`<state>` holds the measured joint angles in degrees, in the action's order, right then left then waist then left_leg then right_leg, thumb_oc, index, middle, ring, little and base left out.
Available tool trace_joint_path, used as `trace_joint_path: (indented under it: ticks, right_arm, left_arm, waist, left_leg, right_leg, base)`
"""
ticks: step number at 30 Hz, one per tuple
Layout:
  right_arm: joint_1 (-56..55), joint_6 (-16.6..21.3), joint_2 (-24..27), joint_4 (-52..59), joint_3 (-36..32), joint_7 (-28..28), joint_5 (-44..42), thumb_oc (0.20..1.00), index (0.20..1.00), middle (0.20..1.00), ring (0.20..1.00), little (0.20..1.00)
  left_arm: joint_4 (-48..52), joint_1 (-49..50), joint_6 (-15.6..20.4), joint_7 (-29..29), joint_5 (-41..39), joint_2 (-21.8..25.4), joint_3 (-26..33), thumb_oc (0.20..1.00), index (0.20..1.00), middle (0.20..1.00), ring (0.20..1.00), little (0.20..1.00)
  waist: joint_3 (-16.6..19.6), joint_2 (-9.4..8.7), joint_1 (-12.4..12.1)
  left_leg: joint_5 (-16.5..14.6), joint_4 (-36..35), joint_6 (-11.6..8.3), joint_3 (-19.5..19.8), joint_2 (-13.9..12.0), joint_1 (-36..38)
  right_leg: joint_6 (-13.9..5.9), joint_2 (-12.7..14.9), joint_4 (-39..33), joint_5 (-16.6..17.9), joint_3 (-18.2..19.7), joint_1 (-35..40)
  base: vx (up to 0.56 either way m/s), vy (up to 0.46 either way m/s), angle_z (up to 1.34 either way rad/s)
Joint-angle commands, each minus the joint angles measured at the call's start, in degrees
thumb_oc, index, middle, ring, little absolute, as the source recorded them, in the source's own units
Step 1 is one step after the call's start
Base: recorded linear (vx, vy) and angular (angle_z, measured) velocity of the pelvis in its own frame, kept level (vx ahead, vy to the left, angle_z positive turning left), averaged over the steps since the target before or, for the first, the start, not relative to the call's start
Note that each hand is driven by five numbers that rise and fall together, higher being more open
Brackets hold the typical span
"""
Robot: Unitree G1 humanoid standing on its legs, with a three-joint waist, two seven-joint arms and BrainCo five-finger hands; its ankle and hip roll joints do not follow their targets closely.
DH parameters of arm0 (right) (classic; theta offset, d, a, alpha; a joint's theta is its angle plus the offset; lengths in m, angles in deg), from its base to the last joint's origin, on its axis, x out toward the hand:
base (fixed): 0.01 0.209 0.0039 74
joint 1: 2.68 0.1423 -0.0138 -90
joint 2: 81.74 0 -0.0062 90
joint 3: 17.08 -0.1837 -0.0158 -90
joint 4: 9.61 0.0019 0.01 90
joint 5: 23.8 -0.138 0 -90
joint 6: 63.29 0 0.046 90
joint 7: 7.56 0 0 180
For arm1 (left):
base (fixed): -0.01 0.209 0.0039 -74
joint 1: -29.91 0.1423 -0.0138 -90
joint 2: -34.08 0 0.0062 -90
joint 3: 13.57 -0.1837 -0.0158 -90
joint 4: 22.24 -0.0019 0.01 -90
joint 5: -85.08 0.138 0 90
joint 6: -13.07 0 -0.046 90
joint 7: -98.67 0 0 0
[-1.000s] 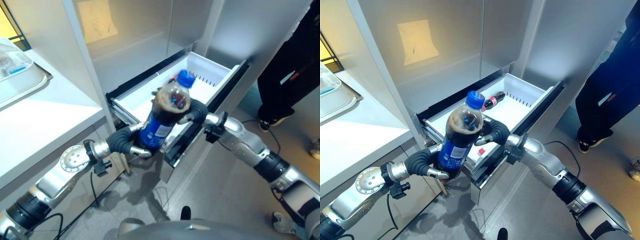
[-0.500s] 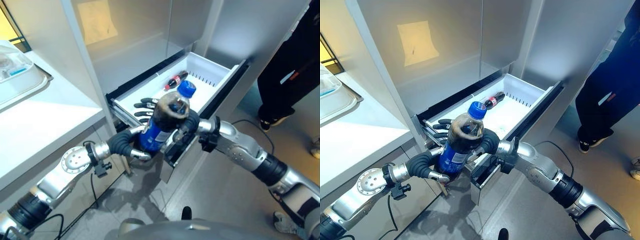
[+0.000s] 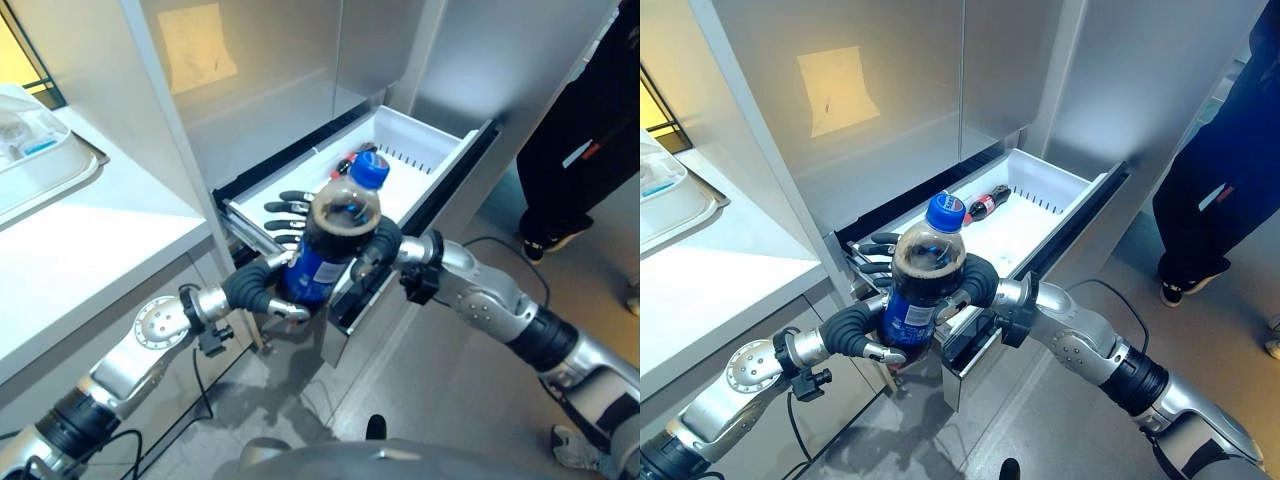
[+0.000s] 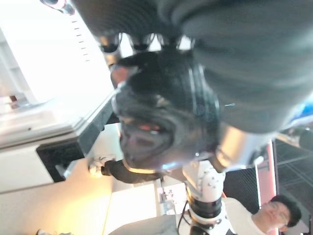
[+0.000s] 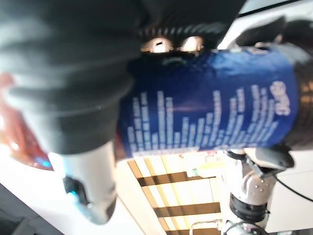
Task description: Take the drinks into the refrigerator
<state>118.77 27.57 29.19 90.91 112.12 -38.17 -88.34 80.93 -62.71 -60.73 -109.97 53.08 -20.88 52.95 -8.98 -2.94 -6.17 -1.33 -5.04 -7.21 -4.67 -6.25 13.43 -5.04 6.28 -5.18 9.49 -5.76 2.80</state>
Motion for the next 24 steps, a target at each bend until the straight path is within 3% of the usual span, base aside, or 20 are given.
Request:
trace_joint_path:
  ticks: [1,9,18,19,20,24]
  right_arm:
    - [6.79,2.81,-4.43,9.72,1.39,-2.55,-4.17,0.200,0.200,0.200,0.200,0.200]
    - [4.91,3.14,-7.17,9.06,0.36,-1.89,-4.92,0.200,0.200,0.200,0.200,0.200]
    - [1.15,2.90,-6.33,8.91,-0.96,-2.22,-5.36,0.200,0.200,0.200,0.200,0.200]
    - [1.13,2.90,-6.34,8.92,-0.95,-2.21,-5.36,0.200,0.200,0.200,0.200,0.200]
    - [0.03,2.98,-5.81,8.75,-1.47,-2.24,-5.41,0.200,0.200,0.200,0.200,0.200]
    - [-2.96,3.88,-4.21,7.66,-4.27,-1.83,-5.08,0.200,0.200,0.200,0.200,0.200]
  left_arm:
    - [-1.42,-4.67,2.26,1.60,-0.95,-1.93,1.62,0.200,0.200,0.200,0.200,0.200]
    - [-0.53,-2.80,1.98,0.96,-1.63,-1.33,3.30,0.200,0.200,0.200,0.200,0.200]
    - [1.93,1.41,1.55,-1.14,-4.58,1.50,7.36,0.200,0.200,0.200,0.200,0.200]
    - [1.96,1.47,1.53,-1.15,-4.59,1.52,7.40,0.410,0.410,0.410,0.410,0.410]
    - [1.87,1.95,1.50,-1.08,-4.98,1.60,7.78,1.000,1.000,1.000,1.000,1.000]
    - [2.38,3.46,1.09,-2.03,-6.73,2.19,8.86,1.000,1.000,1.000,1.000,1.000]
  waist:
    - [0.07,0.53,-0.82]
    - [0.19,0.58,-1.07]
    - [0.58,0.73,-1.09]
    - [0.59,0.72,-1.08]
    - [0.59,0.75,-1.02]
    - [0.54,0.70,-0.82]
  left_leg:
    - [-1.49,0.04,5.65,2.91,3.40,-2.82]
    - [-1.47,0.04,5.55,2.86,3.33,-2.72]
    - [-1.45,0.04,5.60,2.90,3.64,-2.74]
    - [-1.45,0.04,5.61,2.90,3.65,-2.74]
    - [-1.44,0.04,5.60,2.89,3.65,-2.74]
    - [-1.45,0.04,5.59,3.02,3.64,-2.80]
  right_leg:
    - [-0.63,-1.51,8.16,-8.33,-2.06,1.96]
    - [-0.55,-1.60,7.81,-8.25,-2.26,2.29]
    - [-0.68,-1.42,7.50,-8.14,-2.41,2.55]
    - [-0.68,-1.41,7.49,-8.14,-2.41,2.55]
    - [-0.69,-1.37,7.51,-8.13,-2.41,2.53]
    - [-0.78,-1.23,7.46,-8.05,-2.59,2.59]
  base:
    - [0.00,0.000,0.00]
    - [0.00,0.000,0.00]
    - [0.00,0.000,0.00]
    - [0.00,0.000,0.00]
    - [0.00,0.000,0.00]
    - [0.00,0.000,0.00]
